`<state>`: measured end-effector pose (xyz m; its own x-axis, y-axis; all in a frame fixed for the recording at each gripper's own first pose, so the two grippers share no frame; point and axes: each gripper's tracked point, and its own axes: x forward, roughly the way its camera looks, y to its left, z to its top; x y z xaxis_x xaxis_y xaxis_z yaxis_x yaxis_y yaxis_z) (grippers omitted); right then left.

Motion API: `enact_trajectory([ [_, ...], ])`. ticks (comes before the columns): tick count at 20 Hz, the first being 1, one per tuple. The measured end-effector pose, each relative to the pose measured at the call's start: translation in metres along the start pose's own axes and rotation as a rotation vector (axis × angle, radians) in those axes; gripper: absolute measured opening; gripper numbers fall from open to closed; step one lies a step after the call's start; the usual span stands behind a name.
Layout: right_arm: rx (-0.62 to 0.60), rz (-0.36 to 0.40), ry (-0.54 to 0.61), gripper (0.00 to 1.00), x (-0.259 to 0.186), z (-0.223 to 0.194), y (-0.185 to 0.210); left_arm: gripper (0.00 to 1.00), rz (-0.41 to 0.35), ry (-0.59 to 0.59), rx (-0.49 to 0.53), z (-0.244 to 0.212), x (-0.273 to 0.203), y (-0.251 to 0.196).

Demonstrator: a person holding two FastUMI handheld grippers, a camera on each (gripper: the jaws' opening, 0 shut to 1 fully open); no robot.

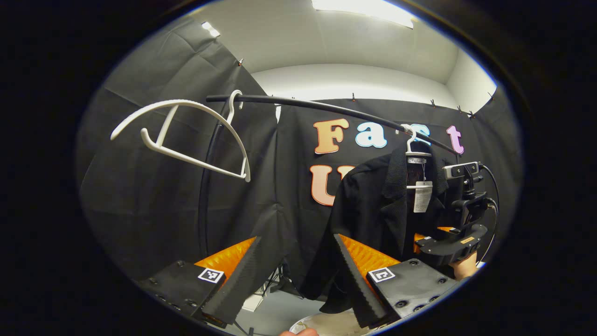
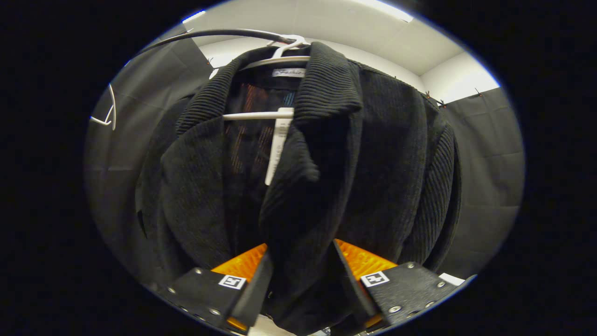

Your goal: Grasp the clothes on the hanger with both hands and then place them into the laundry hamper below.

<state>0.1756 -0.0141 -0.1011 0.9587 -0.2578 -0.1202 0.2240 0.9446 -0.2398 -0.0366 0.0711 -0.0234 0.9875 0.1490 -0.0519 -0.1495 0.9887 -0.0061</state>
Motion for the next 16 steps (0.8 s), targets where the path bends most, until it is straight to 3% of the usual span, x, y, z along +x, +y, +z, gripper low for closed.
enact_trajectory([
  [3,0.033,0.013,0.035,0.37,-0.001,-0.005,-0.013,1.00,-0.020,0.014,-0.005,-0.006,0.006,-0.008],
  [5,0.084,0.061,0.043,0.14,-0.008,-0.004,-0.014,1.00,-0.046,0.017,-0.004,-0.009,0.011,-0.016],
  [7,0.114,0.092,0.037,0.07,-0.023,0.001,-0.020,1.00,-0.092,0.025,-0.009,-0.014,0.018,-0.035],
  [8,0.117,0.101,0.029,0.12,-0.033,0.003,-0.023,1.00,-0.124,0.031,-0.016,-0.018,0.023,-0.047],
  [9,0.117,0.103,0.015,0.05,-0.045,0.007,-0.027,1.00,-0.164,0.043,-0.025,-0.023,0.026,-0.062],
  [14,0.119,0.112,-0.093,0.00,-0.104,0.041,-0.061,0.97,-0.364,0.146,-0.085,-0.071,0.046,-0.153],
  [16,0.123,0.125,-0.113,0.04,-0.120,0.051,-0.070,0.95,-0.421,0.168,-0.073,-0.088,0.060,-0.189],
])
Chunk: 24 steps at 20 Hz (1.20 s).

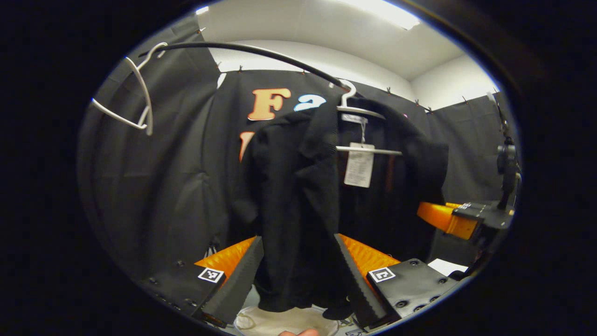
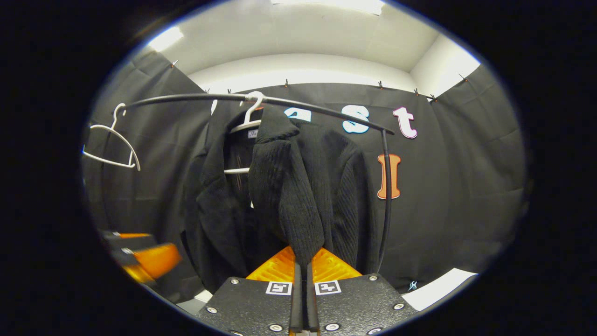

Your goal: Grasp the clothes on the hanger with both hands and then place them into the laundry hamper below.

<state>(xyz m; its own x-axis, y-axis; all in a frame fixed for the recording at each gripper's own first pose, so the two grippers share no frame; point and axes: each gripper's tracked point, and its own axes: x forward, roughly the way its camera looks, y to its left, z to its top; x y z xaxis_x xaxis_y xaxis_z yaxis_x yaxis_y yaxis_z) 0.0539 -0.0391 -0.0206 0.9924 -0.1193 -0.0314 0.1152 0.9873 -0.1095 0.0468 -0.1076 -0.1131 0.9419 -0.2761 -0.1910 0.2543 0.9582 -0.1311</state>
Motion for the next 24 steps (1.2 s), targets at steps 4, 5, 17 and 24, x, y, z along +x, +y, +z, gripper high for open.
enact_trajectory([
  [4,-0.022,0.012,-0.028,0.09,-0.016,0.018,-0.008,0.97,-0.006,-0.010,0.013,-0.015,0.051,-0.029],
  [5,-0.026,0.015,-0.031,0.06,-0.018,0.021,-0.010,0.97,-0.007,-0.016,0.019,-0.018,0.065,-0.033],
  [17,-0.016,0.070,-0.029,0.05,-0.020,0.017,-0.014,0.99,0.416,-0.117,0.216,-0.013,0.119,0.046],
  [24,-0.008,0.068,-0.042,0.06,-0.018,0.018,-0.017,0.94,0.544,-0.201,0.281,0.027,0.076,0.112],
])
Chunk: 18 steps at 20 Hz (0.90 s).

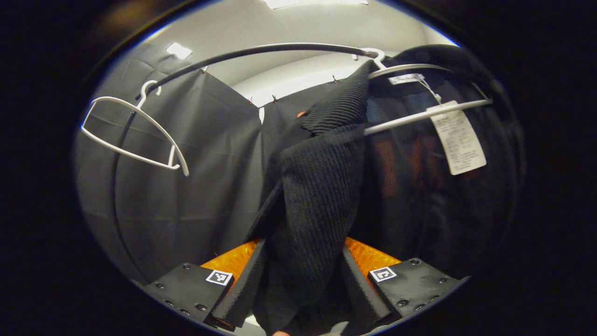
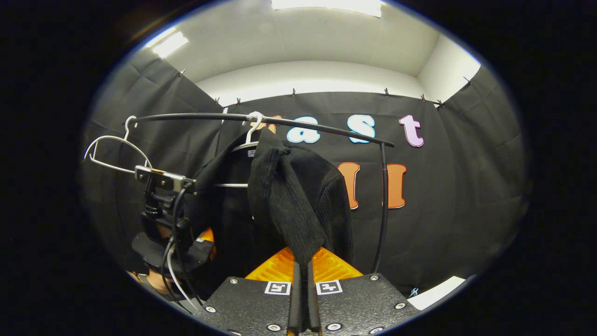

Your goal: Grasp the clothes on the hanger with both hands and then place them into the laundry hamper below.

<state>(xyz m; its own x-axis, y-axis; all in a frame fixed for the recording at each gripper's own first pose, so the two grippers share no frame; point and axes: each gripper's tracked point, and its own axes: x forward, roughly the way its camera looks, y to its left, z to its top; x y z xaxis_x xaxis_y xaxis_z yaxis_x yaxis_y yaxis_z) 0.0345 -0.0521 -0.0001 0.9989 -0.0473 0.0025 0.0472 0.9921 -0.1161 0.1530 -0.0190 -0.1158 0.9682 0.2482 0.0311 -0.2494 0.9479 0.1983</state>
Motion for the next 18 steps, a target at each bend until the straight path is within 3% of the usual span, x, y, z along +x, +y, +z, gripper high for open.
enact_trajectory([
  [2,-0.008,0.001,-0.009,0.06,-0.002,0.002,0.000,0.93,0.022,-0.005,0.009,0.009,0.002,0.018],
  [5,-0.006,0.005,-0.018,0.06,-0.004,0.004,0.006,0.77,0.044,-0.035,0.069,0.021,-0.001,0.035],
  [10,0.044,-0.052,-0.071,0.08,-0.009,0.016,-0.005,0.17,-0.075,-0.014,0.024,0.025,-0.014,0.028],
  [12,0.064,-0.042,-0.066,0.08,-0.012,0.016,-0.002,0.17,-0.111,-0.012,0.003,0.032,-0.017,0.029],
  [14,0.053,-0.034,-0.065,0.04,-0.014,0.018,-0.004,0.10,-0.139,-0.005,-0.036,0.038,-0.019,0.030],
  [16,0.008,-0.033,-0.068,0.02,-0.016,0.021,-0.006,0.14,-0.189,0.032,-0.095,0.041,-0.026,0.028],
  [18,-0.018,-0.032,-0.083,0.00,-0.019,0.032,-0.013,0.12,-0.139,0.028,-0.123,0.052,-0.029,0.050],
])
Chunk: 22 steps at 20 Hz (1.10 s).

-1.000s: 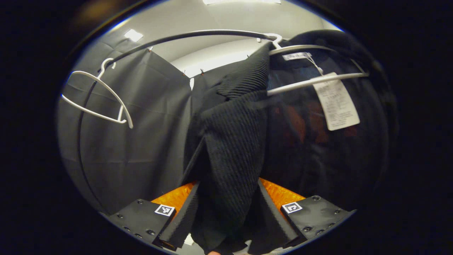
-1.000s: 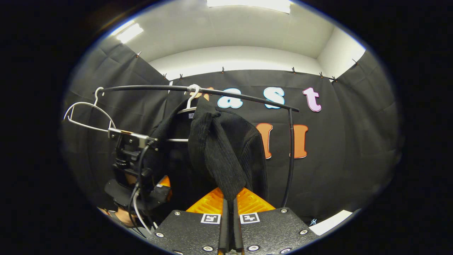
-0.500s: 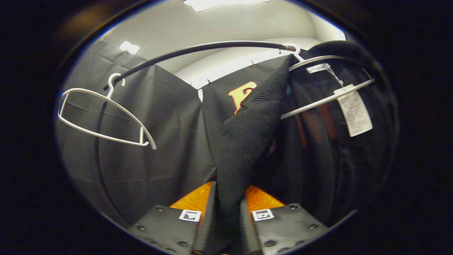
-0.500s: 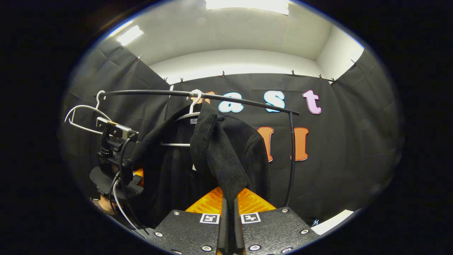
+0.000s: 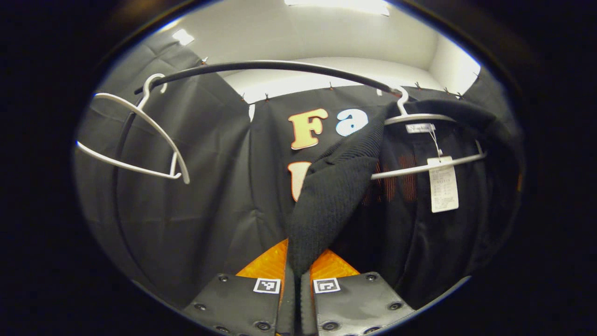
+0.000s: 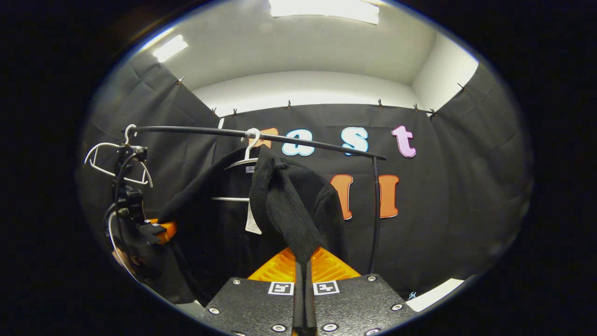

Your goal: Grasp the clothes on the hanger with both hands and then place them into the laundry hamper below.

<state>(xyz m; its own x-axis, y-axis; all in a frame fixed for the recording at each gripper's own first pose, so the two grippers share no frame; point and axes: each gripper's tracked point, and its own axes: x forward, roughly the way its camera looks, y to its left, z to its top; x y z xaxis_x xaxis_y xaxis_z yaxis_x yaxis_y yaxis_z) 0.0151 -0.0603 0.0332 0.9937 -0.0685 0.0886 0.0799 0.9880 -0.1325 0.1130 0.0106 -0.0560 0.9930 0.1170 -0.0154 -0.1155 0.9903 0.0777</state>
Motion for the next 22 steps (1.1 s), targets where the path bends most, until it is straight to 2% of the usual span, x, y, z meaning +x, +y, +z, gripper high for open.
enact_trajectory([
  [1,-0.014,-0.012,-0.010,0.01,0.001,0.006,-0.005,0.09,0.012,-0.013,-0.005,0.008,-0.001,0.006],
  [5,-0.092,-0.075,-0.070,0.00,0.009,0.048,-0.040,0.10,0.008,-0.028,-0.037,0.026,-0.009,0.012],
  [6,-0.107,-0.102,-0.092,0.00,0.011,0.060,-0.053,0.12,0.011,-0.026,-0.050,0.027,-0.010,0.013],
  [7,-0.116,-0.128,-0.113,0.00,0.011,0.075,-0.065,0.09,0.013,-0.024,-0.061,0.025,-0.010,0.013],
  [8,-0.122,-0.155,-0.117,0.00,0.011,0.085,-0.075,0.12,0.009,-0.024,-0.067,0.024,-0.009,0.013],
  [9,-0.131,-0.170,-0.135,0.00,0.016,0.096,-0.085,0.14,0.001,-0.024,-0.066,0.023,-0.008,0.013],
  [10,-0.146,-0.182,-0.151,0.00,0.020,0.108,-0.091,0.10,-0.007,-0.018,-0.058,0.021,-0.008,0.010],
  [14,-0.222,-0.213,-0.184,0.00,0.056,0.151,-0.115,0.09,-0.026,0.003,-0.062,0.017,-0.013,0.004],
  [15,-0.225,-0.212,-0.177,0.00,0.067,0.154,-0.120,0.12,-0.030,0.011,-0.069,0.015,-0.012,0.003],
  [18,-0.241,-0.206,-0.176,0.00,0.099,0.159,-0.132,0.10,-0.040,0.023,-0.081,0.011,-0.012,0.001],
  [22,-0.246,-0.178,-0.081,0.00,0.137,0.109,-0.142,0.12,-0.052,0.026,-0.080,0.009,-0.013,-0.001],
])
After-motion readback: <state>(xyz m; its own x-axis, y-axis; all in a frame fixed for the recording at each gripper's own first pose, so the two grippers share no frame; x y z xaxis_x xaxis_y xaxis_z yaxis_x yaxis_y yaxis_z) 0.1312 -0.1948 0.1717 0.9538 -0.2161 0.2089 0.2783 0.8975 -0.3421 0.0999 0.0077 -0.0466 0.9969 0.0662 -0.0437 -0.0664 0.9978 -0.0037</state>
